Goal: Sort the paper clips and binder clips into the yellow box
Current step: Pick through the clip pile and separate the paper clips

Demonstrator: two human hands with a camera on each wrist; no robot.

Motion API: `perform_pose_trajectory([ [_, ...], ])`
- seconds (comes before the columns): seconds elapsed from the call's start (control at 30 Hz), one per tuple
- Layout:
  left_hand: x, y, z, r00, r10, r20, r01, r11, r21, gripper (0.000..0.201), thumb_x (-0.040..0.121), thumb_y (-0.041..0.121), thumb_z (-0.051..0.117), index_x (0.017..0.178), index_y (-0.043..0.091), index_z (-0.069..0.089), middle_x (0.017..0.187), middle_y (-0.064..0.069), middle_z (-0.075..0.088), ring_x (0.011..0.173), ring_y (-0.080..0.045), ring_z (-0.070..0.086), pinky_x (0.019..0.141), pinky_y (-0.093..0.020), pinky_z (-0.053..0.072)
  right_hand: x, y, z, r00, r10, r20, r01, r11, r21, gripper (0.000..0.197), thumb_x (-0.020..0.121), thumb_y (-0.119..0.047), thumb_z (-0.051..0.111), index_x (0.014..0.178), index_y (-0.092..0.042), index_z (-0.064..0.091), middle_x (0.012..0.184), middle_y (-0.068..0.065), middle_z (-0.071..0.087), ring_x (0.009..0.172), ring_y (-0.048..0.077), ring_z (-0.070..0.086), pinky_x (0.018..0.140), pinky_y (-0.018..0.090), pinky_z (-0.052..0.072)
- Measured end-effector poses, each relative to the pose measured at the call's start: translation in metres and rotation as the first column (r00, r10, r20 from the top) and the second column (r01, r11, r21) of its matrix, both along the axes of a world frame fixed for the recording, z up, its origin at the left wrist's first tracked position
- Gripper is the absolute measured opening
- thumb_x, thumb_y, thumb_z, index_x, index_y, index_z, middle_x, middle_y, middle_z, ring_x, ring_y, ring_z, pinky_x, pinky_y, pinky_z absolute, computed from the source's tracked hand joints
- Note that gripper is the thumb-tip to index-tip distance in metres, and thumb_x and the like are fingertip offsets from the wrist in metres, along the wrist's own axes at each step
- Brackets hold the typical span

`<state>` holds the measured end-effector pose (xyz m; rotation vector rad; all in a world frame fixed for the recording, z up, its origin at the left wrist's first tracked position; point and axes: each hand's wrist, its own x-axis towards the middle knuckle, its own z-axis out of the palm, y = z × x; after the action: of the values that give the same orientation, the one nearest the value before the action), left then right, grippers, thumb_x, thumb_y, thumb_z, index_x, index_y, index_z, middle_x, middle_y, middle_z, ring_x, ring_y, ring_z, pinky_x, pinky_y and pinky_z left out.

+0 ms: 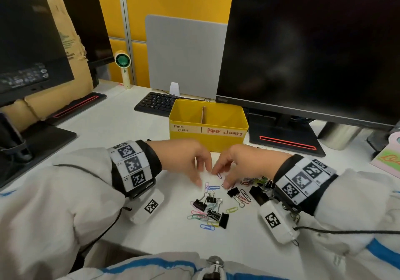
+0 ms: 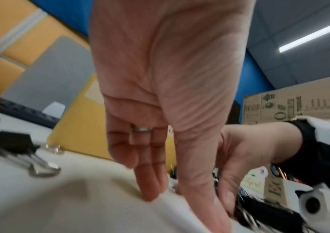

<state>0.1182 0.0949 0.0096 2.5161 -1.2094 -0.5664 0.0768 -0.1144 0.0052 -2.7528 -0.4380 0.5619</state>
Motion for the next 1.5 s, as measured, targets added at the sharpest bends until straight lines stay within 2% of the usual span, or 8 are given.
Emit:
perform_pose_trajectory([
  [0.27,0.006,-0.032,-0.019,0.998,0.023,-0.062,-0.021,0.999,0.026,0.073,0.065,0.037,0.092,0.128,0.026,0.057,0.106,0.004,0.061,0.083,-0.016,0.066,0.061,-0.023,0.053,-0.013,-0.020,-0.001,1.000,-0.002,0.002,0.002,0.998,0.057,0.050,0.071,-0.014,0.088,0.115,-0.034,0.074,0.109,-0.012,0.066,0.100,0.006,0.060,0.090,0.025,0.051],
  [0.4,0.004,-0.043,-0.025,0.989,0.076,-0.123,-0.084,0.995,-0.061,0.056,0.063,0.033,0.094,0.110,0.021,0.067,0.097,0.001,0.065,0.081,-0.031,0.071,0.058,-0.030,0.058,-0.014,-0.020,-0.006,0.996,-0.091,0.018,0.087,0.981,0.175,0.029,0.069,-0.015,0.090,0.094,-0.026,0.081,0.089,-0.006,0.072,0.080,0.009,0.065,0.072,0.022,0.053],
  [0.7,0.000,-0.055,-0.032,0.985,0.116,-0.126,-0.126,0.989,-0.073,0.028,0.077,0.027,0.086,0.094,0.008,0.075,0.079,-0.015,0.073,0.054,-0.014,0.056,0.053,-0.022,0.045,-0.011,-0.006,-0.011,0.993,-0.118,0.023,0.109,0.966,0.236,0.017,0.074,-0.003,0.079,0.082,-0.016,0.075,0.087,0.014,0.074,0.071,0.017,0.063,0.080,0.047,0.058],
  [0.83,0.004,-0.049,-0.023,0.951,0.211,-0.227,-0.242,0.963,-0.120,0.022,0.080,0.029,0.083,0.090,0.013,0.071,0.083,-0.006,0.070,0.062,-0.012,0.059,0.060,-0.024,0.052,-0.014,-0.005,-0.002,0.974,-0.205,0.097,0.164,0.931,0.325,0.023,0.079,-0.001,0.074,0.084,-0.022,0.065,0.077,0.009,0.068,0.064,0.016,0.059,0.062,0.038,0.054],
  [0.97,0.007,-0.034,-0.005,0.790,0.164,-0.591,-0.473,0.776,-0.417,0.014,0.085,0.022,0.077,0.085,0.018,0.064,0.103,-0.008,0.076,0.096,-0.019,0.073,0.090,-0.035,0.058,-0.011,-0.007,0.024,0.898,-0.412,0.155,0.252,0.770,0.586,0.019,0.076,-0.001,0.083,0.088,-0.004,0.069,0.071,0.007,0.069,0.057,0.013,0.065,0.058,0.024,0.058],
  [1.1,0.003,-0.032,0.016,0.509,-0.044,-0.860,-0.739,0.491,-0.462,0.005,0.094,0.011,0.063,0.096,0.009,0.059,0.106,-0.017,0.074,0.099,-0.027,0.074,0.071,-0.025,0.062,-0.006,0.009,0.039,0.810,-0.560,0.171,0.278,0.625,0.729,0.023,0.072,-0.002,0.086,0.090,0.001,0.072,0.071,0.006,0.070,0.052,0.002,0.065,0.051,0.013,0.052],
  [1.23,0.005,-0.031,0.028,0.356,-0.124,-0.926,-0.859,0.347,-0.377,0.014,0.100,0.006,0.055,0.112,0.000,0.058,0.098,-0.019,0.072,0.084,-0.026,0.076,0.069,-0.030,0.063,0.004,0.028,0.042,0.723,-0.572,0.388,0.272,0.752,0.600,0.013,0.076,-0.015,0.085,0.085,-0.012,0.076,0.079,0.009,0.072,0.068,0.013,0.063,0.060,0.019,0.053],
  [1.5,0.005,-0.031,0.034,0.121,-0.195,-0.973,-0.978,0.143,-0.151,0.029,0.104,0.004,0.029,0.111,-0.006,0.055,0.089,-0.018,0.061,0.082,-0.027,0.065,0.061,-0.043,0.062,0.004,0.053,0.064,0.821,-0.385,0.421,0.164,0.866,0.473,0.034,0.087,0.005,0.057,0.101,-0.016,0.080,0.097,0.004,0.076,0.086,0.015,0.070,0.081,0.027,0.057],
])
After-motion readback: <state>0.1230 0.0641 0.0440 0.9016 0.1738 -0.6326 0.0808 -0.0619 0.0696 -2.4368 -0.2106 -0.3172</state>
